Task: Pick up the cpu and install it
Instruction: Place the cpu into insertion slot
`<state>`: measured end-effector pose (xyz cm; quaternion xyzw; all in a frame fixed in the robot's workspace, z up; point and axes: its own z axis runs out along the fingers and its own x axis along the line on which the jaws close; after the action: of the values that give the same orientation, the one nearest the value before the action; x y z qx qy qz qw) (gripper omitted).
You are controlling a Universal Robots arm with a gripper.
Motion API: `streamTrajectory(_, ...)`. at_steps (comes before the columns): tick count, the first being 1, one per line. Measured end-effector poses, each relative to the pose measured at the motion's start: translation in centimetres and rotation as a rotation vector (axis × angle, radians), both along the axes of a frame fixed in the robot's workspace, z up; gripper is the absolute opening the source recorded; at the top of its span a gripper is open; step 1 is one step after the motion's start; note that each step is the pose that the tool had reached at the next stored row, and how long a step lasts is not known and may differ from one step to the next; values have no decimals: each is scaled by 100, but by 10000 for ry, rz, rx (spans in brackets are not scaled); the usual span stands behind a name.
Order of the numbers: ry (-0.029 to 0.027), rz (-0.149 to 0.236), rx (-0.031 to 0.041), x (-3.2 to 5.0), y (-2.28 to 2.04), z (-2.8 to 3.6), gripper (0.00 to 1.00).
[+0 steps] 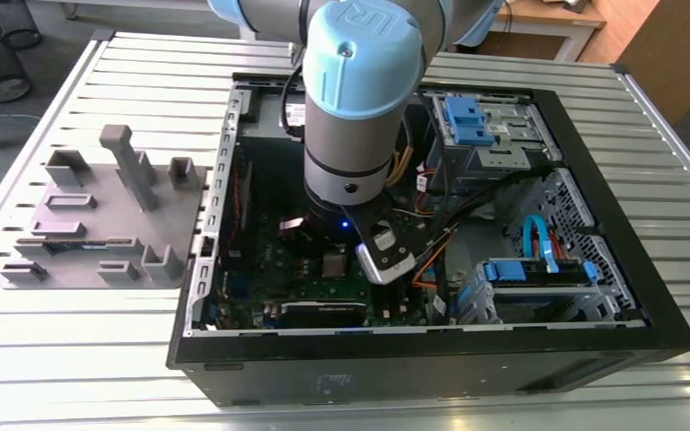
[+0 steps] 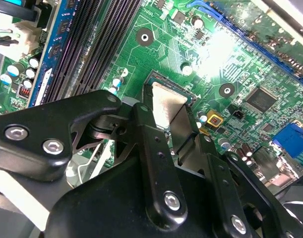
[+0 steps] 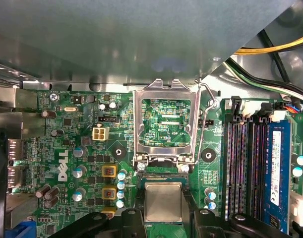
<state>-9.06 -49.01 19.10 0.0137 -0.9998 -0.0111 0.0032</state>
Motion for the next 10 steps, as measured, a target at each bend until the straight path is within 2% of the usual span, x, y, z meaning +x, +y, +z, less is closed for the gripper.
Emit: streamTrajectory(10, 4, 0, -8, 0, -1, 219, 39)
